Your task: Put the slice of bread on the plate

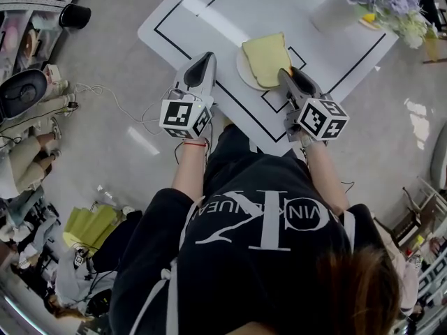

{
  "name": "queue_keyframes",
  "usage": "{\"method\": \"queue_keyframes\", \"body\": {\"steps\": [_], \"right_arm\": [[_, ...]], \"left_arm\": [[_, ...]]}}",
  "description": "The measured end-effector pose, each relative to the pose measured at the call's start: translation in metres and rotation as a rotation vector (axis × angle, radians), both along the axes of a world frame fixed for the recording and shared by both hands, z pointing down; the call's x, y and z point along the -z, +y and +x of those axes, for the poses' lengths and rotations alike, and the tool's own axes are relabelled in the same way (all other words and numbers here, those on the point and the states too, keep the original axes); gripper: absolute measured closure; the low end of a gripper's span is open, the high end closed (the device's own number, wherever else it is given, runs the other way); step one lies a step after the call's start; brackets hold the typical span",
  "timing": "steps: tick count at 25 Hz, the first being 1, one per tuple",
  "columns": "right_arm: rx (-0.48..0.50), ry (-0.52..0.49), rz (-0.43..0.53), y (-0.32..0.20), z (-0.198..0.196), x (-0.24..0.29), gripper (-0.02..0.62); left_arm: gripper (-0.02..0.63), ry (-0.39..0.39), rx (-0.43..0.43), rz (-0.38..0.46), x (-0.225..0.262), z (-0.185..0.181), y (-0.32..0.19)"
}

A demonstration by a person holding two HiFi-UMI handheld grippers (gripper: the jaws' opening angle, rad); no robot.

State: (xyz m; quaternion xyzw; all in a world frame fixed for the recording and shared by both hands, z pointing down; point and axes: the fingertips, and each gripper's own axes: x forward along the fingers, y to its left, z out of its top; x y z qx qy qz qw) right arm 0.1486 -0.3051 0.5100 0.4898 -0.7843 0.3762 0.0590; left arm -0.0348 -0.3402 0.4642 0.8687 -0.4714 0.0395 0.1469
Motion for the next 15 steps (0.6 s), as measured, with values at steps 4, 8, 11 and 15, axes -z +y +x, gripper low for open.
{"method": "queue_keyframes", "body": {"steps": [4, 8, 11, 15], "right_arm": [[0.041, 0.118, 0.002, -0.006, -0.003, -0.005, 0.442], [0.076, 0.193, 0.005, -0.008, -0.003, -0.011, 0.443], [0.137, 0.279, 0.019, -0.006, -0.008, -0.011, 0.456], [0.155, 0.279, 0.020, -0.006, -0.015, -0.008, 0.456]], "left_arm": [[0.597, 0.009, 0.017, -0.011, -0.003, -0.012, 0.000], [0.597, 0.014, 0.022, -0.017, -0.008, -0.015, 0.000], [0.595, 0.017, 0.020, -0.019, -0.006, -0.014, 0.001], [0.595, 0.018, 0.018, -0.022, -0.003, -0.015, 0.001]]}}
